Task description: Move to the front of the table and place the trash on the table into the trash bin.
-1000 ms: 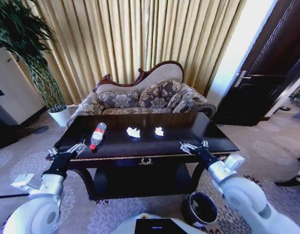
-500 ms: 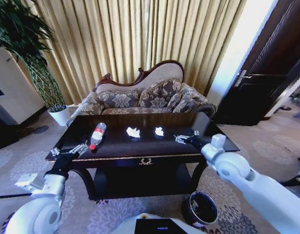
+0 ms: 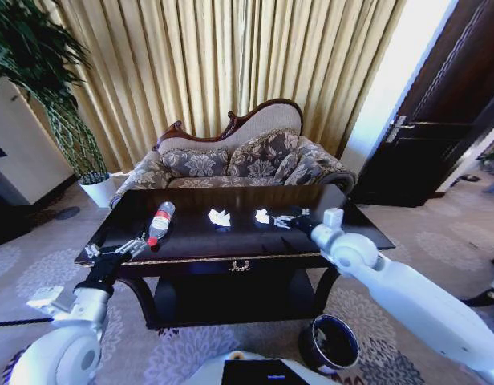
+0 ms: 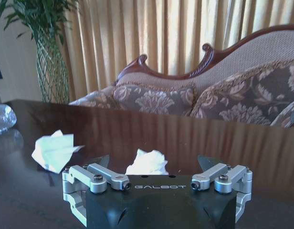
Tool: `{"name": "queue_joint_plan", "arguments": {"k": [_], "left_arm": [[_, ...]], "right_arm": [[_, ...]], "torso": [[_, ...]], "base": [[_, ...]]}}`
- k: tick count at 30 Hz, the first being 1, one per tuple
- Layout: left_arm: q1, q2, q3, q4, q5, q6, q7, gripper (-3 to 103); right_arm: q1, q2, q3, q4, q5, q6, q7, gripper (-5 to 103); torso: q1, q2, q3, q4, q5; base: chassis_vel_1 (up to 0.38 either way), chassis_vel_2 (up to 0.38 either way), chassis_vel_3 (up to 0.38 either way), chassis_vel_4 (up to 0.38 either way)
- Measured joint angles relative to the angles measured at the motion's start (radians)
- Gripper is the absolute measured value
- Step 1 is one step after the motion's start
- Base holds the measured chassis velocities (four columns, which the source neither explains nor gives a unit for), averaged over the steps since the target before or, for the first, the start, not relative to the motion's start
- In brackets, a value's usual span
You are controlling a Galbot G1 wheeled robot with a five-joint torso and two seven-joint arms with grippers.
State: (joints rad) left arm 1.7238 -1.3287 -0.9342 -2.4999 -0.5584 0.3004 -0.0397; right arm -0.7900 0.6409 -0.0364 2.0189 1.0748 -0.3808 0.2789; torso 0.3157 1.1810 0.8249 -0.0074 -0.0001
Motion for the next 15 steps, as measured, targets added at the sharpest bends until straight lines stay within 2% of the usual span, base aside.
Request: {"name": "queue_joint_plan", "arguments": {"k": [6, 9, 12, 13, 15], "left_arm": [[-0.001, -0.004, 0.001, 0.0, 0.006, 0.0, 0.0, 100], [-0.001, -0.005, 0.001, 0.0, 0.008, 0.0, 0.0, 100], [0.001, -0.007, -0.002, 0.0, 0.013, -0.001, 0.0, 100], [0.001, -0.007, -0.002, 0.0, 0.013, -0.001, 0.0, 100], [0.003, -0.013, -0.002, 0.0, 0.016, -0.001, -0.001, 100]], "right_arm": [[0.093, 0.029, -0.09, -0.055, 0.006, -0.013, 0.033, 100], [0.107, 0.041, -0.102, -0.06, 0.024, -0.022, 0.057, 100], [0.158, 0.085, -0.13, -0.066, 0.111, -0.085, 0.166, 100], [0.158, 0.085, -0.13, -0.066, 0.111, -0.085, 0.166, 100], [0.191, 0.107, -0.151, -0.067, 0.144, -0.127, 0.217, 100]], "torso": [[0.0, 0.0, 0.0, -0.0001, 0.0], [0.0, 0.0, 0.0, 0.0, 0.0], [0.0, 0.0, 0.0, 0.0, 0.0], [0.0, 0.0, 0.0, 0.0, 0.0], [0.0, 0.0, 0.0, -0.0001, 0.0001]], "base": [[0.0, 0.0, 0.0, 0.0], [0.0, 0.0, 0.0, 0.0], [0.0, 0.0, 0.0, 0.0], [0.0, 0.0, 0.0, 0.0], [0.0, 0.0, 0.0, 0.0]]}}
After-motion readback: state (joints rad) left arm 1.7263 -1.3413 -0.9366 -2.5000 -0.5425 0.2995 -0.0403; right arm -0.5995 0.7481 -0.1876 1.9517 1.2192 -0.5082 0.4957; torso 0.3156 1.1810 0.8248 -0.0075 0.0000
